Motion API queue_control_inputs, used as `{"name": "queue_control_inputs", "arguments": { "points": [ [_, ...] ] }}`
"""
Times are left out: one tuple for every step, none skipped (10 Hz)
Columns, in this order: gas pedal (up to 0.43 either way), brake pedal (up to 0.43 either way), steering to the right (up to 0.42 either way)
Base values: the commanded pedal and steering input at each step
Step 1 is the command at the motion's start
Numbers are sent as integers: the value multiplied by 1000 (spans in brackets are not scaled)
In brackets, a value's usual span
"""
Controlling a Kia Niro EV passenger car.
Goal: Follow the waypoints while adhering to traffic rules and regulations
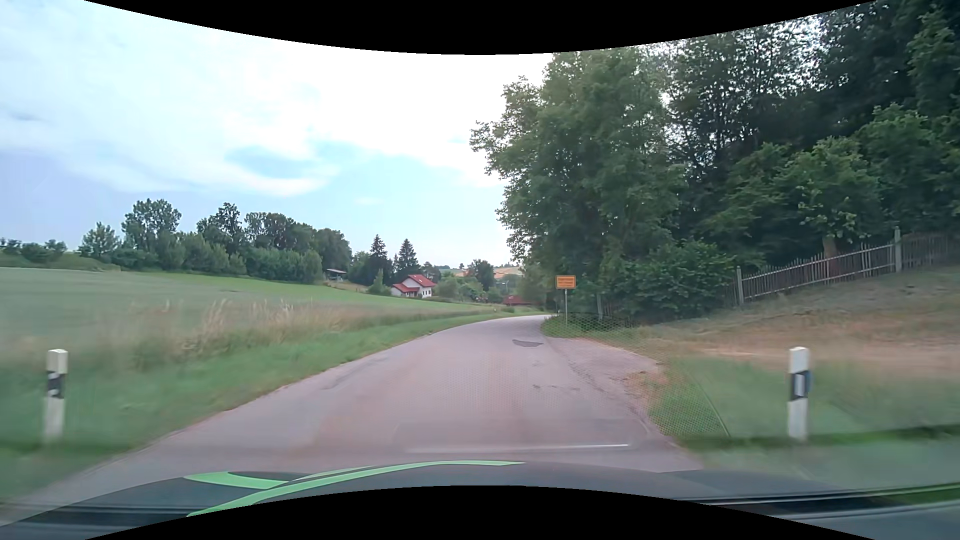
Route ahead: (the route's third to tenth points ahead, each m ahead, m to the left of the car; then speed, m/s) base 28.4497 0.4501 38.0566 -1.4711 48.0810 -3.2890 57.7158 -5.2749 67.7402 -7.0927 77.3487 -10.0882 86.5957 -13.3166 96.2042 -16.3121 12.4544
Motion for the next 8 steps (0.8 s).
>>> {"name": "queue_control_inputs", "arguments": {
  "points": [
    [0,0,21],
    [0,0,21],
    [0,0,21],
    [0,0,21],
    [0,0,21],
    [0,0,21],
    [0,0,21],
    [0,0,20]
  ]
}}
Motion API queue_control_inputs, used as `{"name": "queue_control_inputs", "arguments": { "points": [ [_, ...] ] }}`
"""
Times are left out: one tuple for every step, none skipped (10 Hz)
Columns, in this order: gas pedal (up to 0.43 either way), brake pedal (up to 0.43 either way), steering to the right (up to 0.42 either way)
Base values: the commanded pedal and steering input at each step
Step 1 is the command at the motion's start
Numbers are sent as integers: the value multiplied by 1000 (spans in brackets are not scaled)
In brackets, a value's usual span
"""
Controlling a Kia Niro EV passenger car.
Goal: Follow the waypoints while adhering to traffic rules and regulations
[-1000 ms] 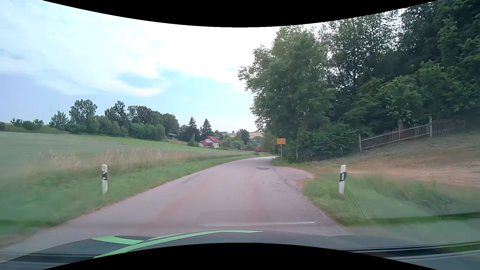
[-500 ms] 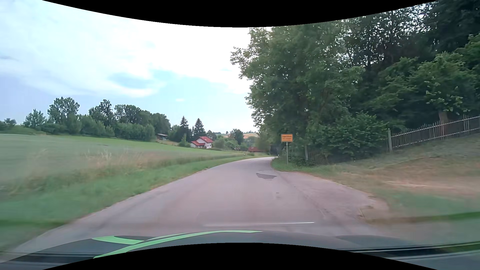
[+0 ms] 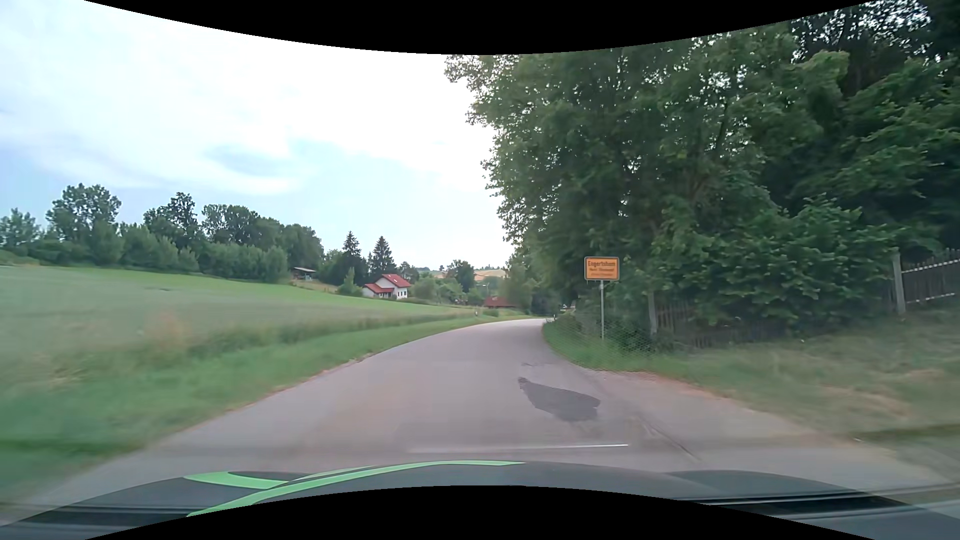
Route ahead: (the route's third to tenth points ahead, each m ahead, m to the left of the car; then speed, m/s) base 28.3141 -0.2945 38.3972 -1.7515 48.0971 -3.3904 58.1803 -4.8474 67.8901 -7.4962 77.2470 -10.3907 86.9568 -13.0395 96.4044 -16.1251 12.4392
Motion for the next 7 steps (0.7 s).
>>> {"name": "queue_control_inputs", "arguments": {
  "points": [
    [0,18,20],
    [0,37,20],
    [0,55,20],
    [0,61,20],
    [0,79,21],
    [0,85,21],
    [0,85,23]
  ]
}}
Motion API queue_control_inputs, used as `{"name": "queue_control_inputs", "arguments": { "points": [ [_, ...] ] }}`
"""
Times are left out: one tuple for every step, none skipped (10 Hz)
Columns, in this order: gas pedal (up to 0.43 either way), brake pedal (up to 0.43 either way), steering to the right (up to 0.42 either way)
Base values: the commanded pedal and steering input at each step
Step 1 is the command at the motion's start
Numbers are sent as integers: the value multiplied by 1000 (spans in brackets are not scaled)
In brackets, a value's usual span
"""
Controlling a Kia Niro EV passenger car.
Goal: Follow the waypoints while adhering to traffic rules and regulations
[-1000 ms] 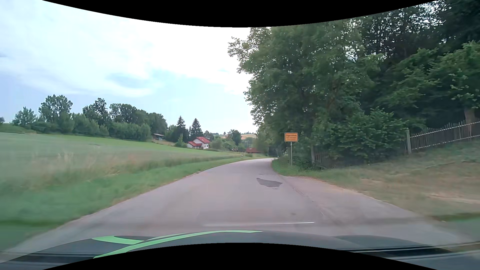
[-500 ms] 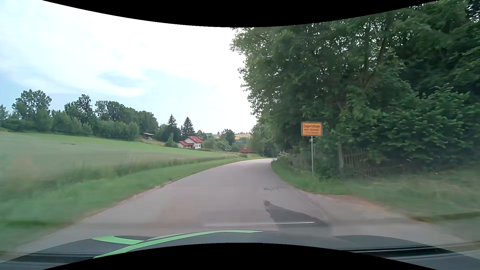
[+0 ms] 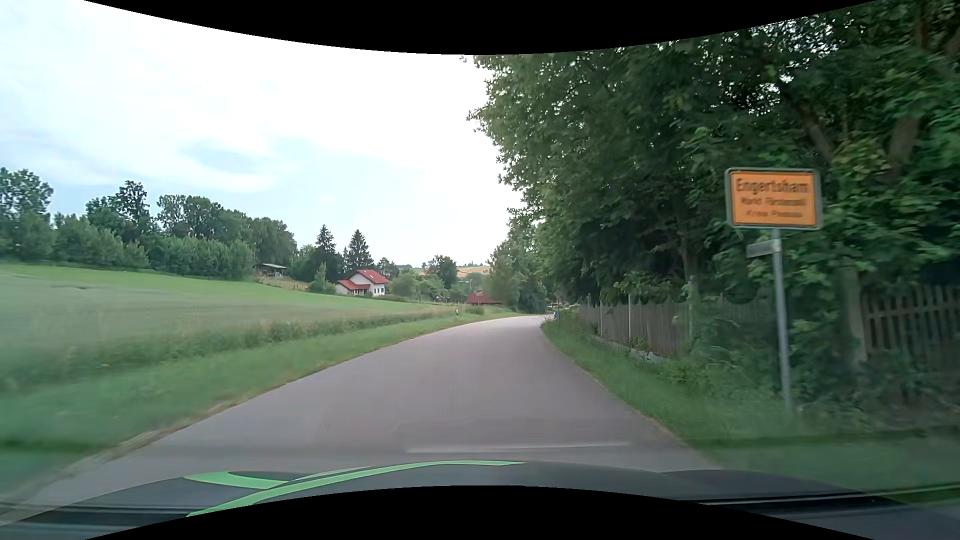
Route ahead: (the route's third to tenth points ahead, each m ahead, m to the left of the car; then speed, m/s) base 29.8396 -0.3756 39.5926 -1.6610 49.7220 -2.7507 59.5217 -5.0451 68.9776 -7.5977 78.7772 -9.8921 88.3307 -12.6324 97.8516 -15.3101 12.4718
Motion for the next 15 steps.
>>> {"name": "queue_control_inputs", "arguments": {
  "points": [
    [0,98,23],
    [0,98,23],
    [0,104,23],
    [0,104,23],
    [0,110,23],
    [0,110,23],
    [0,110,23],
    [0,116,23],
    [0,122,22],
    [0,140,21],
    [0,146,20],
    [0,152,18],
    [0,159,17],
    [0,159,15],
    [0,165,15]
  ]
}}
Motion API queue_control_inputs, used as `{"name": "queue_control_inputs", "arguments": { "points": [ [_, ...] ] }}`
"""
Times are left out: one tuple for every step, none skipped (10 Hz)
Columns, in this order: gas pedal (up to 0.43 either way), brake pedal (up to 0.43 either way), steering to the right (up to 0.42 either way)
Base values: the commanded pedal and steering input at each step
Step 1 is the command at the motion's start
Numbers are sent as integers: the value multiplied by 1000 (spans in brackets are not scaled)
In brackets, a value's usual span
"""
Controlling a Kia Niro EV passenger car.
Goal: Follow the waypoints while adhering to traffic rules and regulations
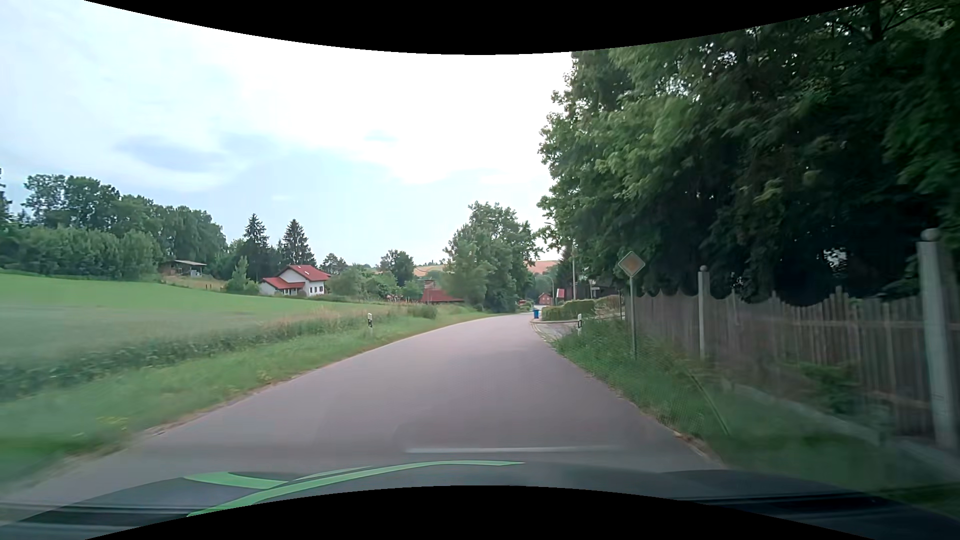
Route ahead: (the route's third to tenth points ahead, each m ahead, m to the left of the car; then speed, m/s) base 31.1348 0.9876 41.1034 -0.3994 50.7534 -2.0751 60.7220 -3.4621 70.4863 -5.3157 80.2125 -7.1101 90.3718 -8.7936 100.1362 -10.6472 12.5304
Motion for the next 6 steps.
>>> {"name": "queue_control_inputs", "arguments": {
  "points": [
    [0,171,14],
    [0,177,13],
    [0,177,12],
    [0,177,12],
    [0,183,12],
    [0,183,12]
  ]
}}
